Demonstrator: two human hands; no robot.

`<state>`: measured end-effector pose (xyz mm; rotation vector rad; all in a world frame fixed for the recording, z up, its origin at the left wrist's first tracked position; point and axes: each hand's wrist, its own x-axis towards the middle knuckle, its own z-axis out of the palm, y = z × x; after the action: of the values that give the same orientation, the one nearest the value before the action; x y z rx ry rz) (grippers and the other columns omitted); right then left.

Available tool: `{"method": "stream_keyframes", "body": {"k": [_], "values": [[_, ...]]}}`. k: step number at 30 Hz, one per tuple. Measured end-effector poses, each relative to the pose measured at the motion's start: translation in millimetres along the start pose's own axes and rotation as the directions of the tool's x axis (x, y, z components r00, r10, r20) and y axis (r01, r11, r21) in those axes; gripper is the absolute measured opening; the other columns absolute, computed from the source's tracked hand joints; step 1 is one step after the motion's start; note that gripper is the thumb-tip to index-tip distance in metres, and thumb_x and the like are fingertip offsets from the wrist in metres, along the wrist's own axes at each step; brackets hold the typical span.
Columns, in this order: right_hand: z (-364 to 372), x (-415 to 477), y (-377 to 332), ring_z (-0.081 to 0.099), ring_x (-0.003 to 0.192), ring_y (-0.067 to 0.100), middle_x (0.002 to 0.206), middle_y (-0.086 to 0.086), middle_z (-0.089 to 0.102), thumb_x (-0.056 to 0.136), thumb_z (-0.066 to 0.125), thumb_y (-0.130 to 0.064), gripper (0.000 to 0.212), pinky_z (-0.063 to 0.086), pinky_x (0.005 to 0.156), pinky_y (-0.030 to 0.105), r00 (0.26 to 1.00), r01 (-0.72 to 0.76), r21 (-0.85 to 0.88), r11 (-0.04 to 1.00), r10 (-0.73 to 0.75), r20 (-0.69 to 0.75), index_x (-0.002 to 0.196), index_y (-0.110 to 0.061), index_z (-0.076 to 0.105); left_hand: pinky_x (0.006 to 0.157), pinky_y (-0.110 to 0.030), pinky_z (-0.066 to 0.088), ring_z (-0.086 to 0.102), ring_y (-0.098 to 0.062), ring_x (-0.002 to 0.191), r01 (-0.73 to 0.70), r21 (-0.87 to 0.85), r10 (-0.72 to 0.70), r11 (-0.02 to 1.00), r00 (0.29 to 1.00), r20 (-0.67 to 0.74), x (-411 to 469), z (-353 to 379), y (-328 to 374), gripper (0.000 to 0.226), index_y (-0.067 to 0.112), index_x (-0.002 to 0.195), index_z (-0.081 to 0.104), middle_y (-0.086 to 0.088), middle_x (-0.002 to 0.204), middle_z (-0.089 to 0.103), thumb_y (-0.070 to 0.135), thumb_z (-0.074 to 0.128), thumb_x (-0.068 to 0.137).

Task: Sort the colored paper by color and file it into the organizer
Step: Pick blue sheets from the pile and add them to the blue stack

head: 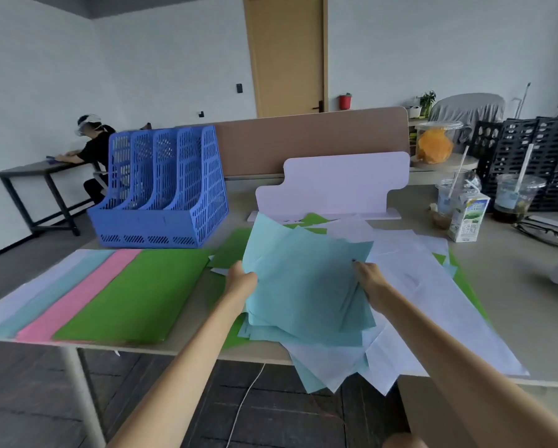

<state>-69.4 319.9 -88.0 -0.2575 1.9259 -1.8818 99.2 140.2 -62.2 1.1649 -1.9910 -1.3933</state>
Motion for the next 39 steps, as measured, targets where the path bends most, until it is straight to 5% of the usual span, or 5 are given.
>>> {"method": "stream_keyframes", "body": {"k": [7, 15, 24, 31, 39], "values": [[-1, -3, -7, 0.055, 0.067, 0.022, 0.093, 0.015, 0.06, 0.087, 0.043, 0.007, 0.02, 0.045, 0.062, 0.029, 1.0, 0.005, -0.14, 0.99, -0.002, 0.024, 0.095, 0.001, 0.061, 0.09, -0.028, 0.037, 0.048, -0.024, 0.12, 0.047, -0.004, -0.046, 0.999, 0.996, 0.073, -3, -4, 4, 0.059, 0.007, 0.146, 0.026, -0.008, 0.142, 0.041, 0.006, 0.052, 0.093], [-2, 17, -16, 0.06, 0.08, 0.027, 0.089, 0.015, 0.064, 0.082, 0.063, -0.012, 0.004, 0.042, 0.065, 0.029, 1.0, -0.004, -0.222, 0.975, 0.001, -0.015, 0.081, -0.008, 0.063, 0.061, -0.02, 0.043, 0.056, -0.01, 0.078, -0.017, 0.023, 0.012, 1.0, 0.979, 0.202, -2, -14, 3, 0.034, 0.015, 0.12, 0.057, 0.003, 0.097, 0.061, -0.002, 0.04, 0.097], [-3, 32, -13, 0.065, 0.1, 0.03, 0.112, 0.011, 0.067, 0.065, 0.069, -0.052, 0.066, 0.05, 0.094, 0.043, 0.987, -0.164, 0.203, 0.965, 0.159, 0.038, 0.118, -0.013, 0.062, 0.084, -0.033, 0.052, 0.062, -0.027, 0.103, -0.028, 0.089, -0.007, 0.996, 0.928, 0.372, 0, -8, -5, 0.05, 0.01, 0.117, 0.064, -0.01, 0.113, 0.068, -0.019, 0.045, 0.08], [-3, -5, -16, 0.06, 0.049, 0.023, 0.066, 0.013, 0.062, 0.076, 0.055, 0.013, 0.017, 0.052, 0.051, 0.028, 0.99, -0.053, -0.029, 0.998, 0.056, 0.13, 0.075, -0.001, 0.065, 0.091, -0.046, 0.052, 0.063, -0.03, 0.107, -0.027, 0.058, 0.002, 0.998, 0.922, 0.387, -5, 0, -3, 0.05, 0.008, 0.116, 0.063, -0.012, 0.115, 0.067, -0.019, 0.046, 0.077], [-14, -21, -27, 0.061, 0.064, 0.024, 0.083, 0.013, 0.066, 0.07, 0.061, 0.009, 0.025, 0.054, 0.061, 0.03, 0.983, 0.099, 0.007, 0.995, -0.099, 0.155, 0.094, 0.001, 0.064, 0.092, -0.041, 0.051, 0.064, -0.024, 0.102, -0.109, -0.13, 0.126, 0.985, 0.984, 0.128, -9, 6, -2, 0.04, 0.01, 0.112, 0.059, -0.003, 0.108, 0.068, 0.007, 0.072, 0.074]]}}
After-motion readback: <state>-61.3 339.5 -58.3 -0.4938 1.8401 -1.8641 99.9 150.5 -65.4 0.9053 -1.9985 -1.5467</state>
